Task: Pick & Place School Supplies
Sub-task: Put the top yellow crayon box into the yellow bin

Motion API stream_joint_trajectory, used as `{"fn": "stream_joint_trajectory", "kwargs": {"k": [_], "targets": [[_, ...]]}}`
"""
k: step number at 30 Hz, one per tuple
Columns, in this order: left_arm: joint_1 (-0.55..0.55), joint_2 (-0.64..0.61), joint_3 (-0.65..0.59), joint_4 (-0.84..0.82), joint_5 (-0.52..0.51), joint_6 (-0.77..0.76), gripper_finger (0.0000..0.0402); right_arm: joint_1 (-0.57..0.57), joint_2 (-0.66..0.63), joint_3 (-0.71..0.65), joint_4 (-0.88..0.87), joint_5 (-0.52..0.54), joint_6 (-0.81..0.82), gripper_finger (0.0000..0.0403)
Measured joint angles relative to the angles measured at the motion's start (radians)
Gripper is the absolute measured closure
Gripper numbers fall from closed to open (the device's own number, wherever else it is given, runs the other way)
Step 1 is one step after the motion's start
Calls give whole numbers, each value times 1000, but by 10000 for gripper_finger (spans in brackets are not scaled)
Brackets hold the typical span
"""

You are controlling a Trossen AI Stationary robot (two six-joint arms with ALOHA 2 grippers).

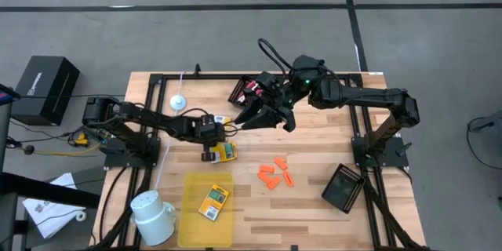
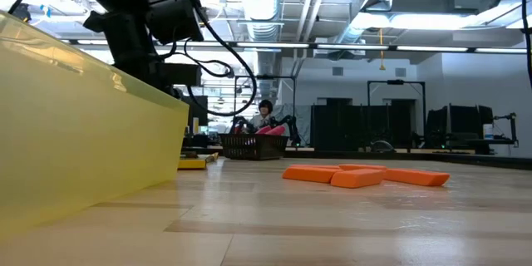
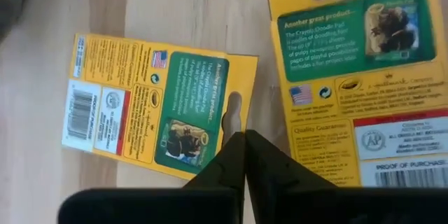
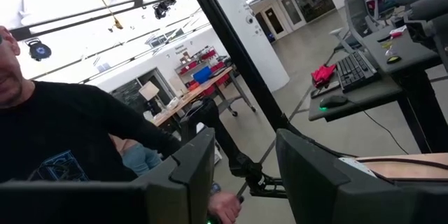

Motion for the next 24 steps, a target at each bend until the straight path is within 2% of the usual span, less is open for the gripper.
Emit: {"fn": "stream_joint_trajectory", "kwargs": {"k": [15,20,24], "targets": [[-2,0,174,-79,-22,-11,401,0,0,1,46,0,3,258],[3,-1,171,-80,-24,-10,396,0,-8,1,59,0,-5,258],[7,-1,147,-84,18,-9,366,0,-12,1,56,0,-16,258]]}}
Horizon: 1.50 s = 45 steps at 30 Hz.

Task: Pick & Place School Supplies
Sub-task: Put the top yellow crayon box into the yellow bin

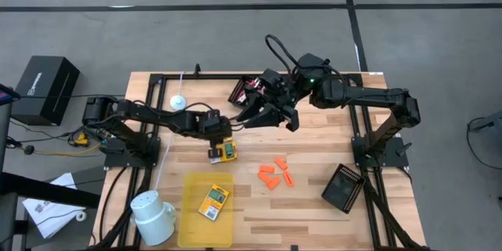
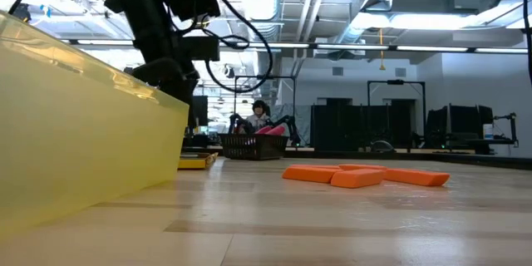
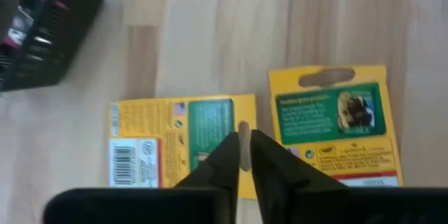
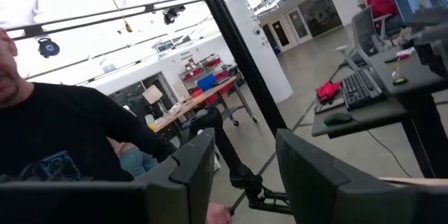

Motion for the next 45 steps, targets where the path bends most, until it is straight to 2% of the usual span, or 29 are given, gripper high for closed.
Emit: {"fn": "stream_joint_trajectory", "kwargs": {"k": [3,10,13,17,25,28,32,35,36,45], "targets": [[0,0,-10,4,26,1,324,0,-6,0,2,0,-8,258],[3,11,-12,68,6,1,231,0,-5,0,0,0,-11,258],[6,58,-12,80,6,1,215,0,-5,0,-1,0,-12,258],[6,126,-12,97,6,1,212,0,-5,0,-3,-1,-19,258],[21,173,-8,118,0,17,232,0,-5,0,-4,-1,-18,258],[48,180,-9,125,-9,19,250,-5,-5,0,-4,-2,-18,258],[98,201,-8,129,-19,21,315,-6,-5,0,-4,-5,-18,258],[122,213,-8,133,18,21,380,-6,-5,0,-4,-11,-16,258],[125,213,-8,134,22,20,388,-6,-5,0,-4,-12,-12,258],[122,102,-16,129,45,-21,401,-9,-5,0,-4,-26,-20,258]]}}
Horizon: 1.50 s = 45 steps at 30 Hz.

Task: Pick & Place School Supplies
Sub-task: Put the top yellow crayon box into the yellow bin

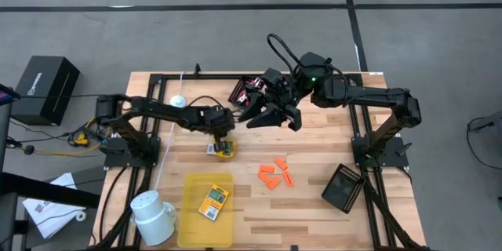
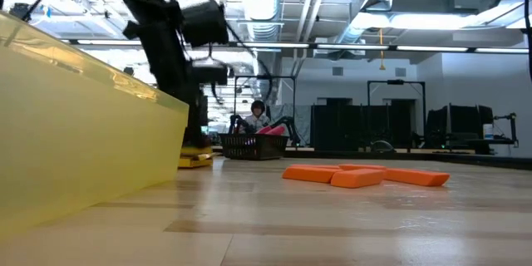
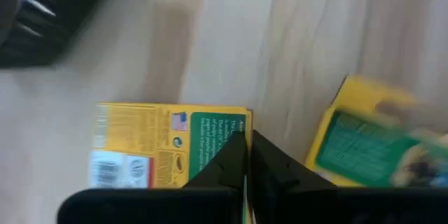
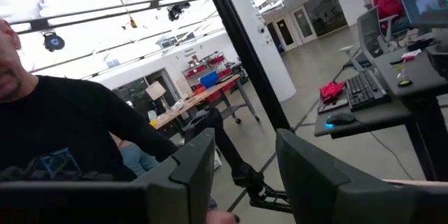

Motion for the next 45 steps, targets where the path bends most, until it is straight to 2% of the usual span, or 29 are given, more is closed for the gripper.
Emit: {"fn": "stream_joint_trajectory", "kwargs": {"k": [11,17,22,26,34,41,45], "targets": [[-13,-341,2,-130,25,-199,401,-22,1,-1,42,-1,-18,259],[-77,-493,2,-145,92,-340,401,-39,1,-1,65,-19,-23,259],[-174,-570,3,-132,130,-465,401,-53,1,-1,90,-26,-25,259],[-287,-588,4,-98,184,-520,401,-71,1,-1,91,-27,-25,259],[-495,-556,4,-44,203,-647,401,-83,1,0,82,-48,-25,259],[-635,-503,4,-28,241,-767,401,-83,1,0,78,-52,-25,259],[-674,-446,4,-24,243,-800,401,-83,1,0,78,-53,-25,259]]}}
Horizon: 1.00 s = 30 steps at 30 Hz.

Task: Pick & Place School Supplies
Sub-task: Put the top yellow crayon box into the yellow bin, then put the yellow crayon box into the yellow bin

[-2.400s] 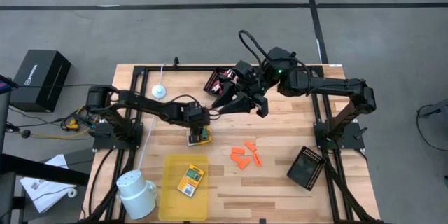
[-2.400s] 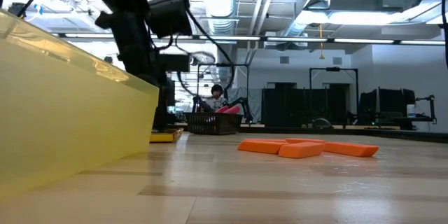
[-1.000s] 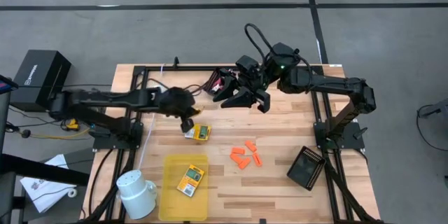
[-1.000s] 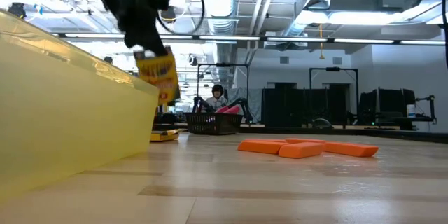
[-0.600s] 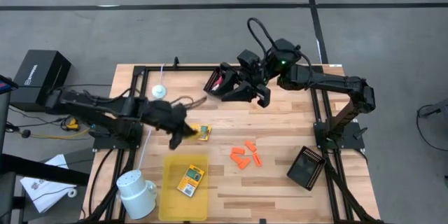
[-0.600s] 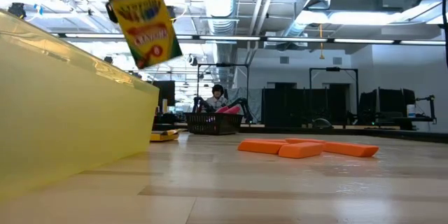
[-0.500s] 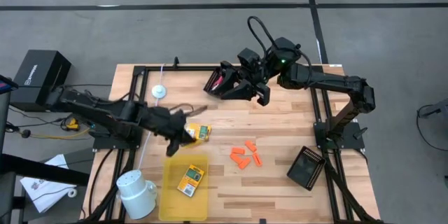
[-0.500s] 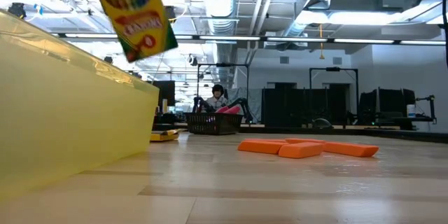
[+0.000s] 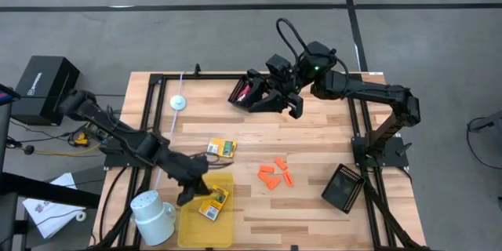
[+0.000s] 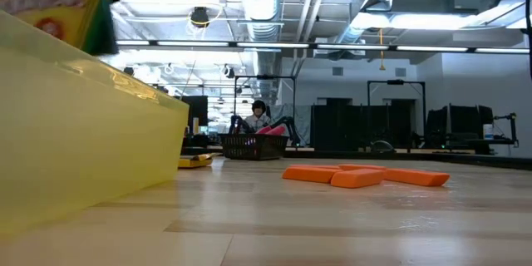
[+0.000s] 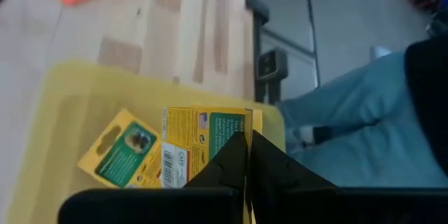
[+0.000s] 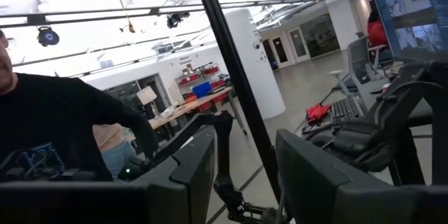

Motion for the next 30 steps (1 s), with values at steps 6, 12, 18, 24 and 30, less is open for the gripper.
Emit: {"fn": "stream_joint_trajectory", "kwargs": {"k": [6,12,18,24,30], "targets": [[2,127,0,5,61,-11,398,0,0,0,-2,-16,0,259],[10,139,0,16,103,-9,385,7,0,0,-3,-27,11,259],[9,128,0,30,107,-49,352,17,0,0,-3,-53,11,259],[-1,128,0,27,108,-101,296,23,0,1,-10,-79,11,259],[-6,128,0,26,99,-123,253,32,0,1,-11,-84,11,259]]}}
